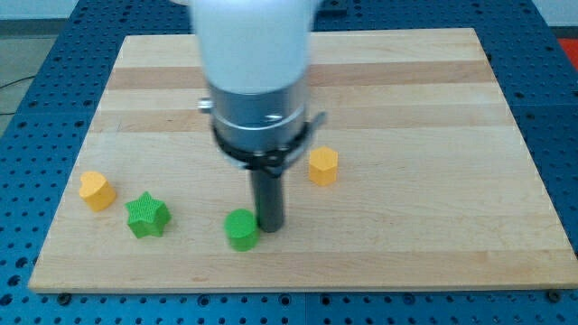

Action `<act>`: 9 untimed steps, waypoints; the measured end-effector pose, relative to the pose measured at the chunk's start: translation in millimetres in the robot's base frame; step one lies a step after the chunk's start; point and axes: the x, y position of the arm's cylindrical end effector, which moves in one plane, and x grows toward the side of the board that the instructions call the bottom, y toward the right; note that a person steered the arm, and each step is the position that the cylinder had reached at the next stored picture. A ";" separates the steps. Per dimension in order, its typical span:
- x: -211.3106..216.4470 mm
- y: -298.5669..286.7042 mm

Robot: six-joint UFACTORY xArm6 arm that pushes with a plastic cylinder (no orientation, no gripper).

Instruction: Slide the yellow hexagon into the green star

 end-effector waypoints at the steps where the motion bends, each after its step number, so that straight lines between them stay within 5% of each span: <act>1: 27.8 13.4; 3: 8.6 -89.8; 5: 21.7 99.3; 6: -21.6 168.6; 7: -62.2 167.1; 8: -103.5 70.4; 9: -98.8 -63.3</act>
